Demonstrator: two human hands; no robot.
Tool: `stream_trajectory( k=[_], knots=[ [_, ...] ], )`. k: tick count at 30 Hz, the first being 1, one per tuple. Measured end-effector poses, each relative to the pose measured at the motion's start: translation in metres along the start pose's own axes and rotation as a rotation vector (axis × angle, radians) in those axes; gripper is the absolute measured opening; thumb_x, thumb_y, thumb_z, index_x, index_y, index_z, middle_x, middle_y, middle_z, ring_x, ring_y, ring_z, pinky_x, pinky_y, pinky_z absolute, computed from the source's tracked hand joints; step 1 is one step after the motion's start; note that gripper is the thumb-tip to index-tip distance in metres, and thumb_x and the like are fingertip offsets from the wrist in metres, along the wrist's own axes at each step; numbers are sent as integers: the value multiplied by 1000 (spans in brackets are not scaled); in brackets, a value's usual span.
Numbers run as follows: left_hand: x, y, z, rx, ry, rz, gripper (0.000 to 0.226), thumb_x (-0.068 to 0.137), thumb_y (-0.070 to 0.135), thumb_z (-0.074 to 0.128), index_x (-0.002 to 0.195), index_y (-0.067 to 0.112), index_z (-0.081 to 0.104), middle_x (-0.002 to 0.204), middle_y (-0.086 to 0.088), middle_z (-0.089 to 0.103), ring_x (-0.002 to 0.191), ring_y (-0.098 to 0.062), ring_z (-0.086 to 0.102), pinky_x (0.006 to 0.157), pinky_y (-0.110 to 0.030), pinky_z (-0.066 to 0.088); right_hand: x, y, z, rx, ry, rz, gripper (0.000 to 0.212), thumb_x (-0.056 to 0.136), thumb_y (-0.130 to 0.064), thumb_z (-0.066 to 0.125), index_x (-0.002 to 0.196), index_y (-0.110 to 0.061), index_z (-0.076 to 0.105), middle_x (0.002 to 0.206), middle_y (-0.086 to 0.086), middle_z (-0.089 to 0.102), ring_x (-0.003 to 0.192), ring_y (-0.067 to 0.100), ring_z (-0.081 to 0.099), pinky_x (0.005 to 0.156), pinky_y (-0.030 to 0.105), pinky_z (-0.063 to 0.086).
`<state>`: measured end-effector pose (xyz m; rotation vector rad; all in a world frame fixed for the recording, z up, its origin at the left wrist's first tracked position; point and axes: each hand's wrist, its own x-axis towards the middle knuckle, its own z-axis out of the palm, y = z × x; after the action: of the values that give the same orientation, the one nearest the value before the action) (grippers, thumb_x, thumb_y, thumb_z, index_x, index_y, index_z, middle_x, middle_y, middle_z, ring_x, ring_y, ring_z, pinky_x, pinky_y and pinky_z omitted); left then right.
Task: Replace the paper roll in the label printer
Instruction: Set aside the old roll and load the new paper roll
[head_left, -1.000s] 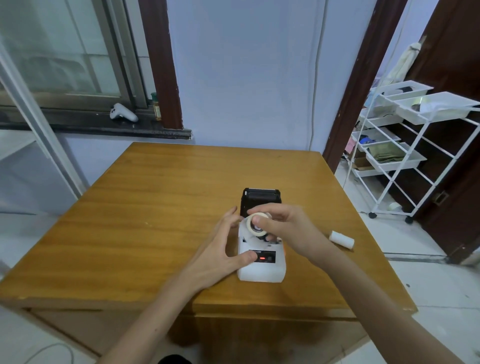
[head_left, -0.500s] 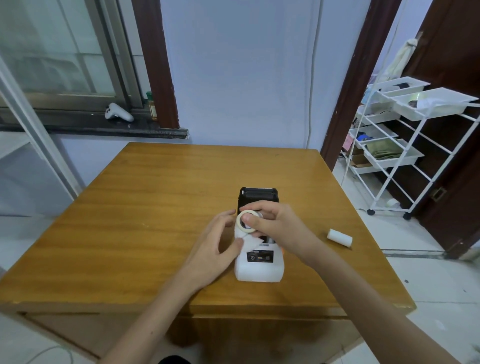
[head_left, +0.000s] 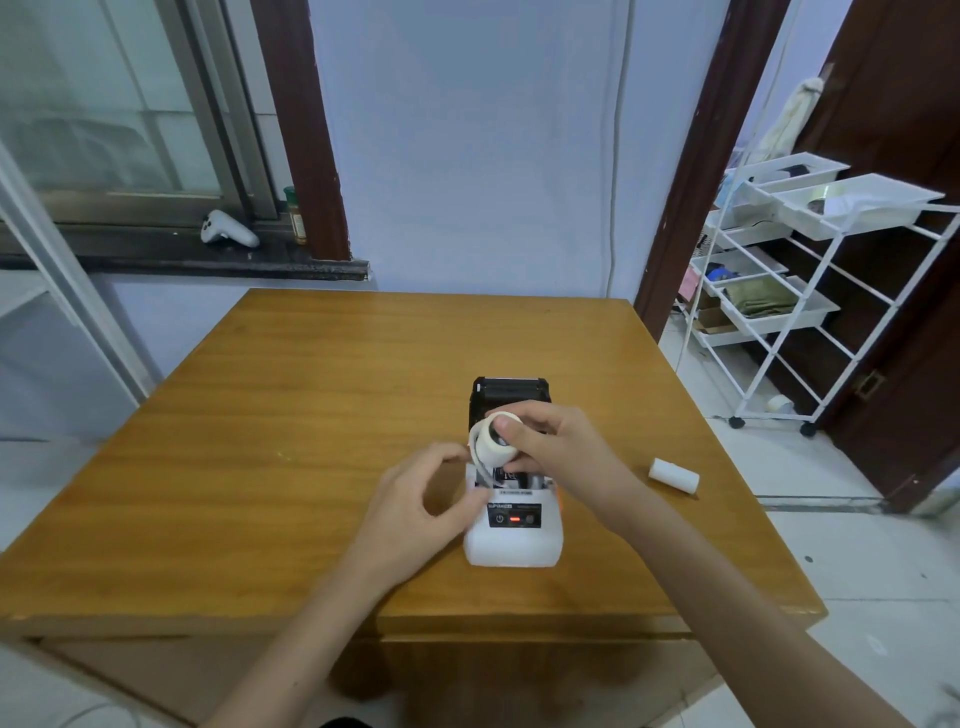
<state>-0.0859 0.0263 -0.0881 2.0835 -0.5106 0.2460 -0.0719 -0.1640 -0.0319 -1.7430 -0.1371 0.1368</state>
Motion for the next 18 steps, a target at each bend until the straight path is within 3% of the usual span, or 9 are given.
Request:
stream_trajectory(
  k=[3, 7, 9, 11, 13, 18],
  knots=[
    [0, 0, 2, 20, -49, -53, 58, 66, 63, 69, 115, 51, 41, 122, 30, 51, 116, 11, 47, 92, -7, 34, 1, -3, 3, 68, 4, 12, 19, 95, -17, 60, 104, -6, 72, 97, 12, 74, 86, 14, 71, 78, 29, 61],
    [0, -4, 5, -15, 21, -31, 78, 70, 46, 84, 123, 58, 28, 131, 32, 39, 121, 11, 42, 92, -7, 36, 0, -6, 7, 166, -24, 41, 19, 94, -16, 60, 104, -5, 72, 100, 17, 73, 89, 20, 72, 79, 31, 61],
    [1, -6, 6, 7, 65, 58, 68, 75, 44, 78, 126, 54, 34, 133, 25, 44, 122, 3, 47, 95, -12, 40, 0, -6, 9, 171, -30, 37, 16, 94, -17, 61, 102, -9, 73, 99, 16, 74, 91, 23, 73, 82, 34, 61],
    [2, -11, 8, 50, 118, 150, 50, 83, 42, 69, 126, 30, 48, 132, 11, 53, 119, -7, 54, 97, -28, 48, 1, -6, 12, 189, -14, 52, 13, 92, -18, 63, 102, -14, 70, 96, 16, 74, 87, 23, 74, 80, 35, 61],
    [2, -16, 9, 85, 161, 199, 39, 89, 36, 64, 121, 16, 56, 128, 4, 57, 116, -11, 57, 93, -35, 51, 1, -6, 14, 228, 6, 83, 14, 91, -18, 66, 104, -15, 63, 92, 17, 71, 80, 24, 73, 77, 34, 62],
    [2, -18, 10, 105, 255, 293, 27, 91, 29, 63, 114, 16, 55, 117, -2, 61, 107, -8, 57, 90, -21, 47, -3, -8, 20, 240, -17, 75, 16, 92, -20, 64, 97, -9, 54, 91, 19, 69, 80, 26, 73, 79, 38, 61]
  ],
)
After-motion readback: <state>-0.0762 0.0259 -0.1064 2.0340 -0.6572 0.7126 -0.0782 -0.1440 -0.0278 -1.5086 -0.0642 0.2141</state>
